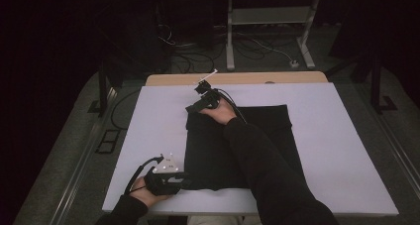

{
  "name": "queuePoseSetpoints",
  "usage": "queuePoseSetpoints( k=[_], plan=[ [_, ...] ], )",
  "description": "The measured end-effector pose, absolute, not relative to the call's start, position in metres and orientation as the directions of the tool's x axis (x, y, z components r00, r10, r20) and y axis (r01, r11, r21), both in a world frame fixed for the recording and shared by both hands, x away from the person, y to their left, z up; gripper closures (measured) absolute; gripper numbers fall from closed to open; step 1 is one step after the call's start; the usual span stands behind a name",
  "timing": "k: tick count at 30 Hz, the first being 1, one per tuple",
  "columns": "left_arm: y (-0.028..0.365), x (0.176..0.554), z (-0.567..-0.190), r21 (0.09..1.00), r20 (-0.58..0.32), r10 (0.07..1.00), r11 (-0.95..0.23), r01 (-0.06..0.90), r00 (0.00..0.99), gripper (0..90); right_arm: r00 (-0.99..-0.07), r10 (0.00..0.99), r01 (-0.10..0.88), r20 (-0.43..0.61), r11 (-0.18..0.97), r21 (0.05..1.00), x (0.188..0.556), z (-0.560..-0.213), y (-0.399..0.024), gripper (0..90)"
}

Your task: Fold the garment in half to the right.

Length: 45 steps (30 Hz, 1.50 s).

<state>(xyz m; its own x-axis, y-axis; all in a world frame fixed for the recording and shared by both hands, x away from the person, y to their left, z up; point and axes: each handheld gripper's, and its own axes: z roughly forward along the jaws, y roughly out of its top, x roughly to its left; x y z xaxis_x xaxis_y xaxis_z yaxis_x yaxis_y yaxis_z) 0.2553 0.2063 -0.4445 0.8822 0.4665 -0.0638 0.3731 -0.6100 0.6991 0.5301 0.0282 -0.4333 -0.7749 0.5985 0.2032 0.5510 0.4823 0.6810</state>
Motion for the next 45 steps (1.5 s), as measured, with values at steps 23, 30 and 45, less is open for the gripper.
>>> queuePoseSetpoints(
  k=[23,30,45],
  plan=[
    [0.198,0.262,-0.441,0.7,-0.062,0.423,-0.627,0.342,0.904,83.4,-0.772,0.617,0.544,0.149,0.522,0.658,0.53,-0.448,0.051,26.0],
    [0.194,0.265,-0.439,0.698,-0.065,0.417,-0.63,0.339,0.907,83.6,-0.764,0.636,0.537,0.111,0.53,0.657,0.529,-0.446,0.05,44.2],
    [0.192,0.266,-0.437,0.7,-0.065,0.413,-0.63,0.337,0.908,83.9,-0.784,0.617,0.524,0.067,0.599,0.605,0.524,-0.439,0.049,81.5]
  ],
)
